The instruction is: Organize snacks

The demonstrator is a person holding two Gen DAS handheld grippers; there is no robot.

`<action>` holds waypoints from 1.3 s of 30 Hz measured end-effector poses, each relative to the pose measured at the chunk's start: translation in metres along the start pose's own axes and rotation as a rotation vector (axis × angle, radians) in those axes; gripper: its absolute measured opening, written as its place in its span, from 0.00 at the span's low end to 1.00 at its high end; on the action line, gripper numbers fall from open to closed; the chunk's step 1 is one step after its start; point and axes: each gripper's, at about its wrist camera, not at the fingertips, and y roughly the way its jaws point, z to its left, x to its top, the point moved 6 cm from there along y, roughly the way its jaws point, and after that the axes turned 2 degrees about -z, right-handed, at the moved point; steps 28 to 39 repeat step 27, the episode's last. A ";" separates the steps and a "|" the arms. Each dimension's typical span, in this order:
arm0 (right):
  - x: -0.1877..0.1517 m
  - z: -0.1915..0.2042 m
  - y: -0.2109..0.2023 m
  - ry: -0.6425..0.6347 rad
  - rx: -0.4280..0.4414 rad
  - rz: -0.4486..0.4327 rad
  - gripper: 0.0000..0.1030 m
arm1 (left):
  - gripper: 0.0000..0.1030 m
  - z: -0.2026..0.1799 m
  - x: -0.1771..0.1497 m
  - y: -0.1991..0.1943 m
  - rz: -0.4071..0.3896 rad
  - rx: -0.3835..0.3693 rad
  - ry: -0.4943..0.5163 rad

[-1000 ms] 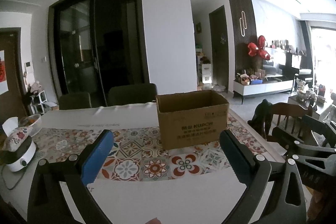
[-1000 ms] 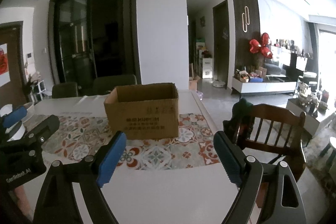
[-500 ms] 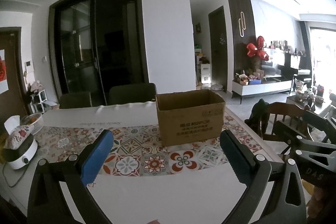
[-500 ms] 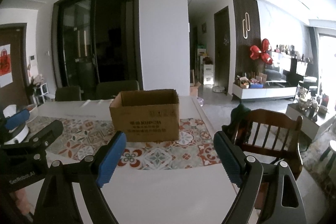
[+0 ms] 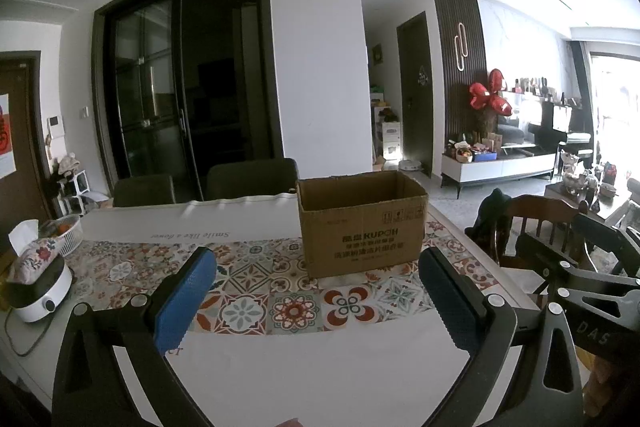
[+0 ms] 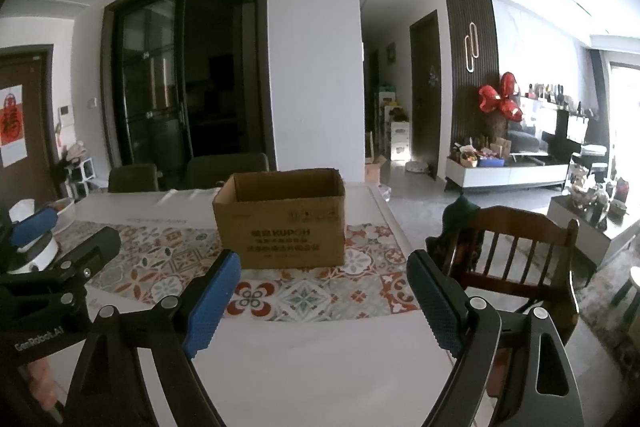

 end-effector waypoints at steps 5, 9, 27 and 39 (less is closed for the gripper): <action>0.000 0.001 0.000 0.002 0.005 0.003 0.83 | 1.00 0.000 -0.001 -0.001 0.001 0.000 -0.001; 0.000 0.001 0.000 0.002 0.004 0.002 0.83 | 1.00 0.001 -0.001 -0.001 0.003 0.003 -0.001; -0.005 0.002 0.000 0.005 0.006 0.010 0.83 | 1.00 0.006 -0.006 0.003 0.022 -0.003 -0.014; -0.005 0.002 0.000 0.005 0.006 0.010 0.83 | 1.00 0.006 -0.006 0.003 0.022 -0.003 -0.014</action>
